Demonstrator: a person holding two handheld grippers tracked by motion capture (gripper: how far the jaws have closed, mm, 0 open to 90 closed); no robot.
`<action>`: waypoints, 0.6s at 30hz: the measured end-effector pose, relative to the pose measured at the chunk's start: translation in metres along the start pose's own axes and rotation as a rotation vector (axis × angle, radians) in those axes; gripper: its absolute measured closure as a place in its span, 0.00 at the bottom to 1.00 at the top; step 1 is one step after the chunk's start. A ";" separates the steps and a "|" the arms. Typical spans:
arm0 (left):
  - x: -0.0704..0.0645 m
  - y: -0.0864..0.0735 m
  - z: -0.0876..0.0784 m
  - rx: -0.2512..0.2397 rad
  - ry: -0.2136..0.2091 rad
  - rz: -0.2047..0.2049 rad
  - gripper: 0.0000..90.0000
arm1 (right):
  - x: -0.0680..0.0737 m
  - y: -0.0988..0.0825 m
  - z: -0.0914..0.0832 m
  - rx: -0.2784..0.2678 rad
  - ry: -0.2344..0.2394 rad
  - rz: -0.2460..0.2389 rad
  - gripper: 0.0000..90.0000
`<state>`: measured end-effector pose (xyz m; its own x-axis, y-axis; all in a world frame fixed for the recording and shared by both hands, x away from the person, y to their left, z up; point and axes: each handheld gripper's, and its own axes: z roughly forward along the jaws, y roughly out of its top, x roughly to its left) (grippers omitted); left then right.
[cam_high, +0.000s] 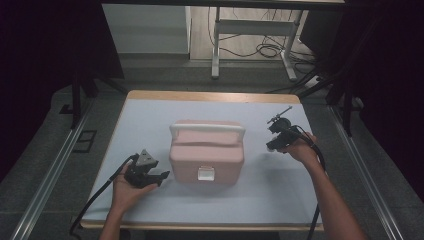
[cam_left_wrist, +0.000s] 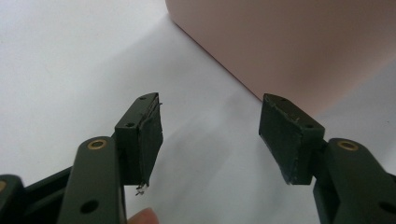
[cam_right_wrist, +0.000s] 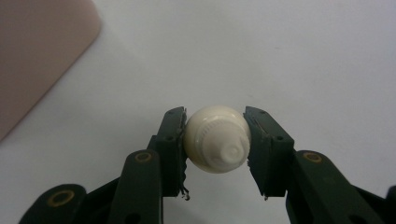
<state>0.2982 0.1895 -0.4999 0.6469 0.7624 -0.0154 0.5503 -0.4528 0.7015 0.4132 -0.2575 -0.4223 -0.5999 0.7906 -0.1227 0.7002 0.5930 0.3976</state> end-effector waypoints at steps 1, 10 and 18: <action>0.000 0.000 0.000 -0.001 0.000 0.000 0.44 | 0.002 -0.001 -0.001 -0.004 0.003 -0.005 0.67; 0.000 0.000 -0.001 -0.005 0.000 -0.003 0.44 | 0.014 -0.008 -0.004 -0.019 0.028 -0.034 0.67; -0.001 0.000 0.000 0.000 -0.001 -0.003 0.44 | 0.033 -0.013 0.004 -0.001 0.067 -0.087 0.67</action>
<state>0.2972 0.1888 -0.5001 0.6458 0.7633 -0.0175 0.5517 -0.4507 0.7018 0.3855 -0.2384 -0.4354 -0.6828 0.7244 -0.0951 0.6442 0.6583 0.3894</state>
